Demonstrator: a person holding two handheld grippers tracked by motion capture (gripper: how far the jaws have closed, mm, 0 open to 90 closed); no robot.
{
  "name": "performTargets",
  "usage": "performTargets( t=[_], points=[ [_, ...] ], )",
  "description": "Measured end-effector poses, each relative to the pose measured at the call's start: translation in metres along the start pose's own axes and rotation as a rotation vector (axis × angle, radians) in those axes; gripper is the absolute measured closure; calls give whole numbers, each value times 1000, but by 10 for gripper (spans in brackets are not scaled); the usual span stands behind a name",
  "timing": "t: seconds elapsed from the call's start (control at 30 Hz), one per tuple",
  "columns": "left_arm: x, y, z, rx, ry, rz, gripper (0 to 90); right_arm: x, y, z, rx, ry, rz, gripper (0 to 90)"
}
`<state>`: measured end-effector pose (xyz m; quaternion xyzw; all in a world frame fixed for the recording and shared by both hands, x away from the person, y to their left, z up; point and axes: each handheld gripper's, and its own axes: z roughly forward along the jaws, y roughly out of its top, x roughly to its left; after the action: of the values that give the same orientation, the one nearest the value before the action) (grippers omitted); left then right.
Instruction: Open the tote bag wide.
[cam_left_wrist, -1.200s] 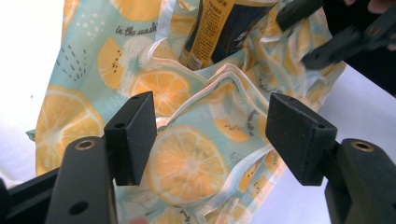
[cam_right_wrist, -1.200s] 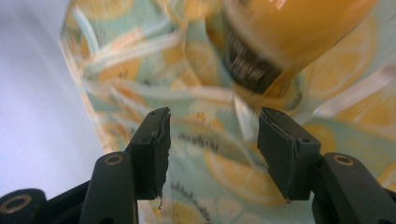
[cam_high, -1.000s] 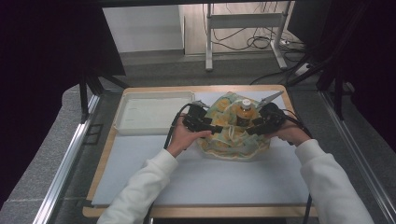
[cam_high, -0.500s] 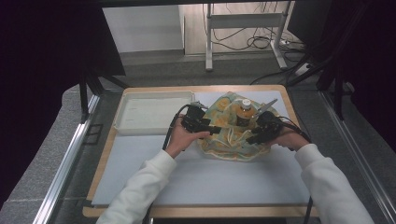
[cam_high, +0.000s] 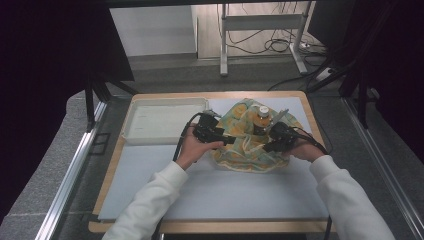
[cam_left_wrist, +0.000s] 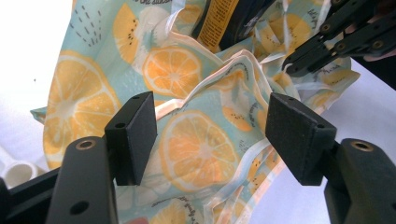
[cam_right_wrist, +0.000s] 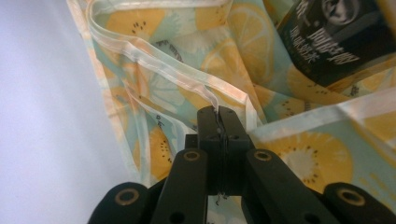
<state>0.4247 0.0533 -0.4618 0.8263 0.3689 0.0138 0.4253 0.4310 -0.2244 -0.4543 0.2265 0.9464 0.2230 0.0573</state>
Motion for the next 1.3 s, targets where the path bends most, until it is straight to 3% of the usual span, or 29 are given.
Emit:
performTargets(
  t=[0.2, 0.27, 0.43, 0.77, 1.07, 1.3],
  points=[
    [0, 0, 0, 0, 0, 2, 342, -5, 0, -20, -97, -6, 38, 888],
    [-1, 0, 0, 2, -1, 3, 341, -8, 0, -32, -156, -15, 40, 889],
    [-3, 1, 2, 8, 0, 9, 341, -9, 3, -51, -233, -21, 49, 889],
    [-9, 1, 6, 19, -8, 24, 340, -20, 19, -87, -382, -79, 74, 889],
    [-11, -1, 12, 27, -13, 25, 337, -39, 36, -104, -446, -145, 143, 889],
    [-12, -1, 13, 22, -4, 39, 342, -65, 48, -93, -425, -221, 200, 889]
  ],
)
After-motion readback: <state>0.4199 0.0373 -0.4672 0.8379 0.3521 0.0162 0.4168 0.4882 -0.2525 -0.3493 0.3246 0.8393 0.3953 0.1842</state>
